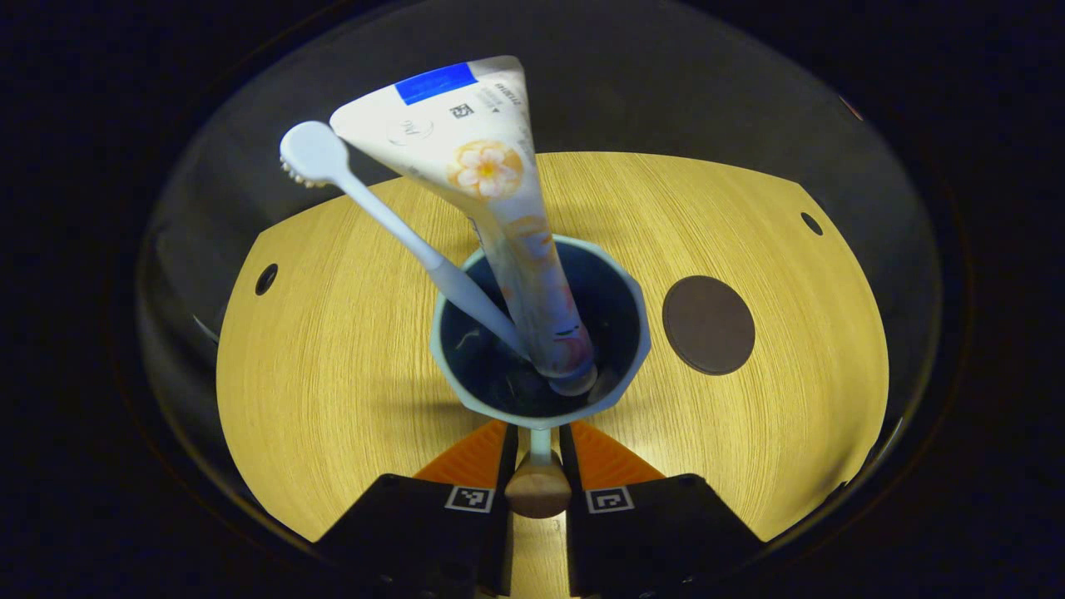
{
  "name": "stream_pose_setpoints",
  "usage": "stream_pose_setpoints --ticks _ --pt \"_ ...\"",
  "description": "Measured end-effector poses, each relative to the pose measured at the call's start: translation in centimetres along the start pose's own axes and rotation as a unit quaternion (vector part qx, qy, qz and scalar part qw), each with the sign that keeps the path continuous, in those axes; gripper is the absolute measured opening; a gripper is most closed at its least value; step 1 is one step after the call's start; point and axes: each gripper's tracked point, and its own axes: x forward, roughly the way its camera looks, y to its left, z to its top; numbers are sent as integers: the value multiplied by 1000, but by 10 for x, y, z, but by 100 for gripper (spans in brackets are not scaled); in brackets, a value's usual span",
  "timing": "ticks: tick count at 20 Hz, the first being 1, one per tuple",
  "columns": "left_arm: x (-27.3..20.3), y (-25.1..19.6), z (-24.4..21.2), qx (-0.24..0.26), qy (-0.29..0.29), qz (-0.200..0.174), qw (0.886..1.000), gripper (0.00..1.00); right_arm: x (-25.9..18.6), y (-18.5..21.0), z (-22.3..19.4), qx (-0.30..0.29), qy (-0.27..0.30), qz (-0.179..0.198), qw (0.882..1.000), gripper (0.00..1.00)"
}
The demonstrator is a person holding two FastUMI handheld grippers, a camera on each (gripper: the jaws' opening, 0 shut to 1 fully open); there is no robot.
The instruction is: Put the toothbrush and toothpaste on the desktop into the cup, then pick up the cup and place it on the coaster on the desktop.
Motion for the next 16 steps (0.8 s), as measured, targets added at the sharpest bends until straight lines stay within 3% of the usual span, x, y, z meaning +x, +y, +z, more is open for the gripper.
stream_pose_setpoints --ticks 6,16 --pt "4 -6 8 -5 -27 -2 1000 25 -11 -7 -1 5 8 -13 1000 93" --pt "0 -11 12 35 -48 -35 998 25 -41 -33 -8 2 11 -41 999 93"
